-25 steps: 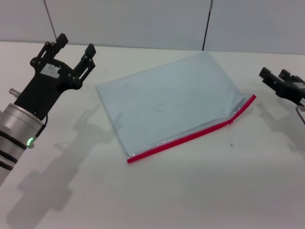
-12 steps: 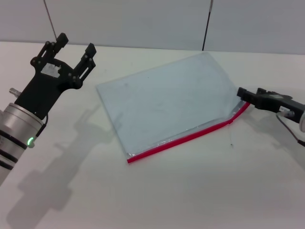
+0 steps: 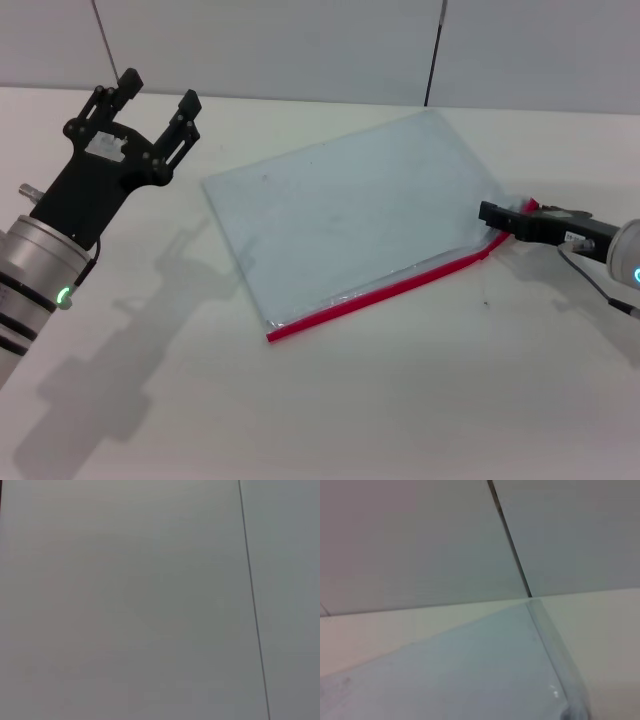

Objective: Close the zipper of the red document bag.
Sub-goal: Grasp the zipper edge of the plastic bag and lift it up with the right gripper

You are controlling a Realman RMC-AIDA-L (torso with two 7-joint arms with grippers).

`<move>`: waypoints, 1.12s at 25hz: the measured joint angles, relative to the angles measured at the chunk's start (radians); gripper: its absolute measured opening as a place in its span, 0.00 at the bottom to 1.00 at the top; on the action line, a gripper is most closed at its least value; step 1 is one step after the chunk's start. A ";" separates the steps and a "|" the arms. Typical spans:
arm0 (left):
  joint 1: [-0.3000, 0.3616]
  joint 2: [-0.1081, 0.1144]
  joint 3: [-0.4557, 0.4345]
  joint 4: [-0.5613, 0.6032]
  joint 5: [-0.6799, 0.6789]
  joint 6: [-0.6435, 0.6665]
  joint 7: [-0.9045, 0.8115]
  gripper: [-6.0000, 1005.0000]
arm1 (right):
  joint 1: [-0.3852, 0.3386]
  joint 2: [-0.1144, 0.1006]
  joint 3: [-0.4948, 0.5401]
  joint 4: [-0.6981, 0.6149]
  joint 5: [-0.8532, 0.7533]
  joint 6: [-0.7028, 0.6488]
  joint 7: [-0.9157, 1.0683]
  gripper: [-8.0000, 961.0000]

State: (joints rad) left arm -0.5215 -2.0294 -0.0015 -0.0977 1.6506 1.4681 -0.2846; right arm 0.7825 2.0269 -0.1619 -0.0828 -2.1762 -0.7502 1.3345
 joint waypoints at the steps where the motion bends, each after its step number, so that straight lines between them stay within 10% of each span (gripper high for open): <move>1: 0.000 0.000 0.000 0.000 0.000 0.000 0.000 0.73 | 0.001 0.000 0.000 0.000 -0.002 0.001 0.003 0.77; 12: 0.000 0.000 0.000 0.001 -0.002 0.000 -0.002 0.73 | 0.010 -0.001 -0.019 0.011 -0.006 0.002 0.017 0.76; 20: 0.000 0.000 0.000 -0.001 -0.003 -0.003 0.000 0.73 | 0.014 -0.001 -0.030 0.008 -0.024 0.002 0.030 0.27; 28: 0.000 0.000 0.000 -0.001 -0.003 -0.009 0.000 0.73 | 0.014 0.001 -0.030 0.007 -0.025 0.003 0.024 0.14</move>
State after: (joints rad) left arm -0.5215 -2.0294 -0.0015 -0.0982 1.6478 1.4595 -0.2842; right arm 0.7961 2.0277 -0.1916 -0.0758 -2.2012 -0.7469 1.3586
